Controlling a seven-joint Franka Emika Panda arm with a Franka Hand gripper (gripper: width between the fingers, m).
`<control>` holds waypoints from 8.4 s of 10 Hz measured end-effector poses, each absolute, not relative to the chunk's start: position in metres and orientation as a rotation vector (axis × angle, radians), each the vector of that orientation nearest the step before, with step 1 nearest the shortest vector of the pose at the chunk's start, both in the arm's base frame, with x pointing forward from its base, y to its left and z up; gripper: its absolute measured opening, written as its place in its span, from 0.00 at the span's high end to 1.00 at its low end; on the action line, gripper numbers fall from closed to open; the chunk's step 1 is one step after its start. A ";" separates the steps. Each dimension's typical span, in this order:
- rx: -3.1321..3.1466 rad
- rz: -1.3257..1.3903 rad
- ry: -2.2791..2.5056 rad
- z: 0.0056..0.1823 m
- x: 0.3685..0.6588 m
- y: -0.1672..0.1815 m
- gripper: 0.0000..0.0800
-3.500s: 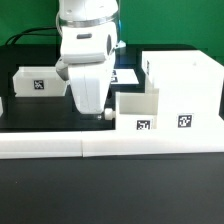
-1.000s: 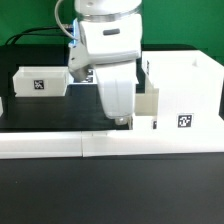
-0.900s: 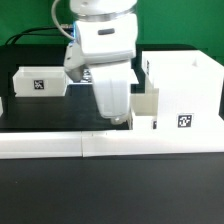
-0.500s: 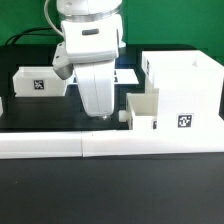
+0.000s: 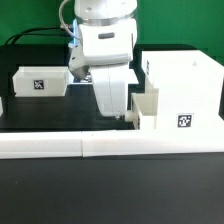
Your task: Assemble drawer
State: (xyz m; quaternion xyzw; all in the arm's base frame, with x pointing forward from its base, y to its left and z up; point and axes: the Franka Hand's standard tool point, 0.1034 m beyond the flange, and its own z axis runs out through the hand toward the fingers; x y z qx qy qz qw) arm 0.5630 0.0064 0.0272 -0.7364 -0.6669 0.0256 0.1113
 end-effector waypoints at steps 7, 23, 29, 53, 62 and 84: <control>-2.180 0.089 -1.914 0.029 0.564 0.026 0.19; -2.502 -0.052 -1.774 0.056 0.488 -0.034 0.19; -2.939 -0.067 -0.969 0.055 0.458 -0.065 0.19; -3.120 -0.030 -0.109 0.005 0.357 -0.082 0.19; -3.120 -0.033 -0.121 0.005 0.358 -0.081 0.95; -2.725 -0.057 -1.505 0.059 0.489 -0.030 0.94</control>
Offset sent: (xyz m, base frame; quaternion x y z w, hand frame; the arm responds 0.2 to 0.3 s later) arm 0.0037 0.0297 0.0026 0.0073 0.0161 0.0232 0.9996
